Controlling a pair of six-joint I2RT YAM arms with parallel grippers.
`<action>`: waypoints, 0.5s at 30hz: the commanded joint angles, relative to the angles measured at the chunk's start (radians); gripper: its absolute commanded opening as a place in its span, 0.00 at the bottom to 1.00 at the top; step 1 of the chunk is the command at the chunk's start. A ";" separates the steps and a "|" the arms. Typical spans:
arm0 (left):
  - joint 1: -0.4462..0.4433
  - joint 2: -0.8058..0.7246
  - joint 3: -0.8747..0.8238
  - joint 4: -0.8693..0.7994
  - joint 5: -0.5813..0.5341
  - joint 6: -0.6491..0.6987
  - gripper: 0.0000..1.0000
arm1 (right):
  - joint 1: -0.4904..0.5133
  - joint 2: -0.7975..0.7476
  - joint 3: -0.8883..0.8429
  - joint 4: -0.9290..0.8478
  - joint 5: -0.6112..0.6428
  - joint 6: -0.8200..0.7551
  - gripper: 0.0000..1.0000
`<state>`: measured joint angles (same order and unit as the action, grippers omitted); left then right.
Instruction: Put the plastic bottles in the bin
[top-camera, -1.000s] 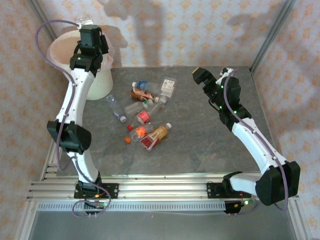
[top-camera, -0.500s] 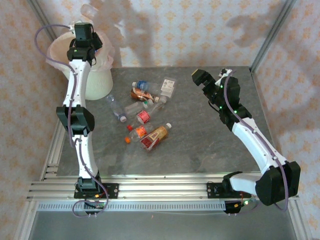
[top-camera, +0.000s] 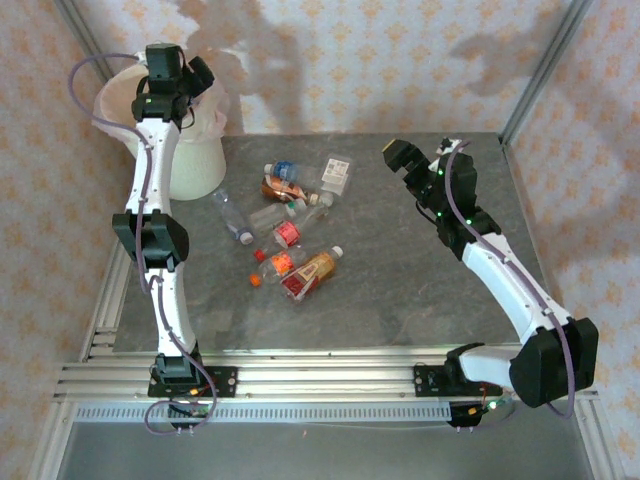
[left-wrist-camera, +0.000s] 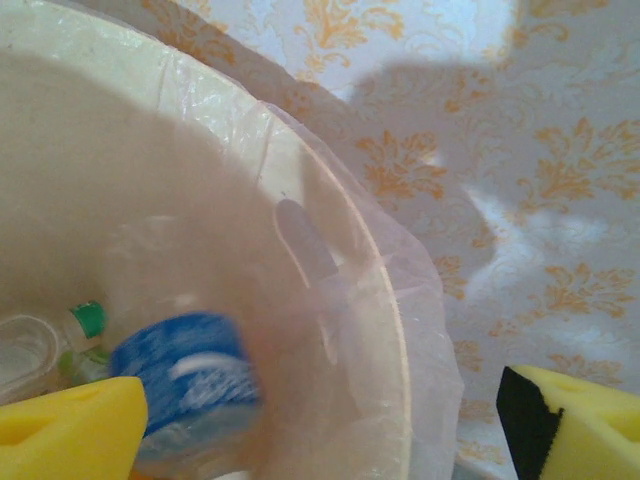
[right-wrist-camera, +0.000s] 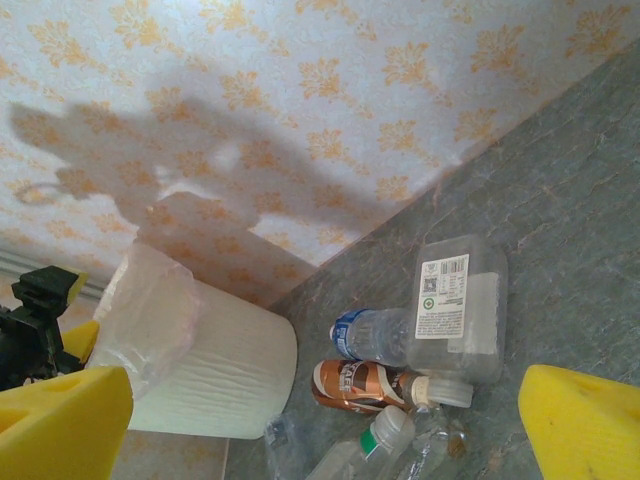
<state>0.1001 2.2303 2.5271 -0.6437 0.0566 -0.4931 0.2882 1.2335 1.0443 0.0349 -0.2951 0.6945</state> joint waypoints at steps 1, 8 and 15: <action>0.004 -0.023 0.038 -0.007 0.046 -0.005 0.95 | 0.001 0.005 0.017 -0.013 0.014 -0.004 0.99; -0.006 -0.116 0.004 -0.019 0.157 0.016 0.98 | 0.002 0.057 0.008 -0.027 0.031 -0.056 0.99; -0.077 -0.348 -0.259 0.055 0.193 0.086 1.00 | 0.002 0.191 0.050 -0.060 -0.007 -0.058 0.99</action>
<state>0.0635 2.0125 2.3333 -0.6361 0.2111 -0.4545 0.2882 1.3869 1.0473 0.0082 -0.2890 0.6559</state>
